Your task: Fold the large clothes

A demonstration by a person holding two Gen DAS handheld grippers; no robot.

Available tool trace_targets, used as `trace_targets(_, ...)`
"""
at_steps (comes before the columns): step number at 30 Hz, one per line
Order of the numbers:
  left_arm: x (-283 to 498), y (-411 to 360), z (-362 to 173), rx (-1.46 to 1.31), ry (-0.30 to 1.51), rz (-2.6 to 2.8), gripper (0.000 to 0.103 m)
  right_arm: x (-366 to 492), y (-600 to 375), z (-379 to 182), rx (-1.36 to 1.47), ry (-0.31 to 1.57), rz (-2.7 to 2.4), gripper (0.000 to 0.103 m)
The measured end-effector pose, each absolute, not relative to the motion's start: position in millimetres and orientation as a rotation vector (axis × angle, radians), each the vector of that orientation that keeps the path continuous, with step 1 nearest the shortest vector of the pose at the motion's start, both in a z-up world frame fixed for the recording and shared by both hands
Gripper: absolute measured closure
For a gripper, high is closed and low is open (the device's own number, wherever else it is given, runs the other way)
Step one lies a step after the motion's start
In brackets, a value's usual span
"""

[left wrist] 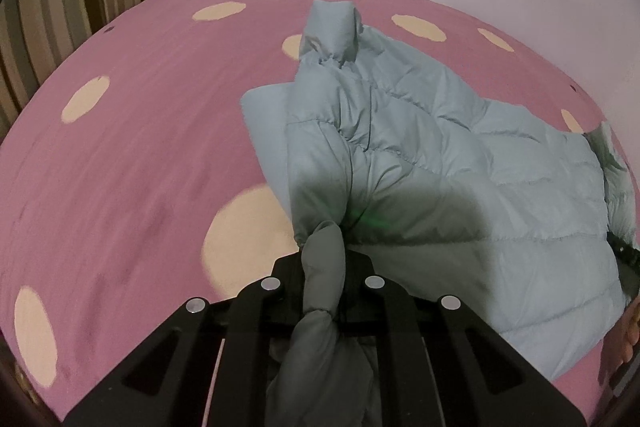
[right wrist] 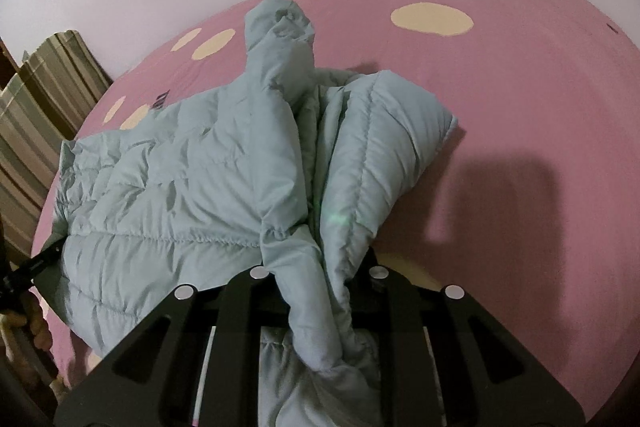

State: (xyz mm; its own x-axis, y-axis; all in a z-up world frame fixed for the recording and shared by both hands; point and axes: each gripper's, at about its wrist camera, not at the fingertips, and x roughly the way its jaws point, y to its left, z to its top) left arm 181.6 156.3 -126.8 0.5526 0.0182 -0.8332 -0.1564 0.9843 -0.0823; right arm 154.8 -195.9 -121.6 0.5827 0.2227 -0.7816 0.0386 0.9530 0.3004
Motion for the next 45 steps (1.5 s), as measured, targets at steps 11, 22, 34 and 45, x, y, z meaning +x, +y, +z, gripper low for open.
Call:
trace_targets(11, 121, 165, -129, -0.156, 0.982, 0.093, 0.093, 90, -186, -124, 0.308, 0.961, 0.128, 0.088)
trace_targets(22, 117, 169, -134, -0.129, 0.999, 0.099, 0.087, 89, -185, -125, 0.272, 0.951, 0.111, 0.075)
trace_targets(34, 103, 190, -102, -0.213, 0.967, 0.139, 0.042, 59, -179, -62, 0.159, 0.796, -0.036, 0.052)
trace_targets(45, 136, 191, -93, -0.154, 1.012, 0.096, 0.040, 68, -102, -48, 0.074, 0.787, 0.134, 0.052)
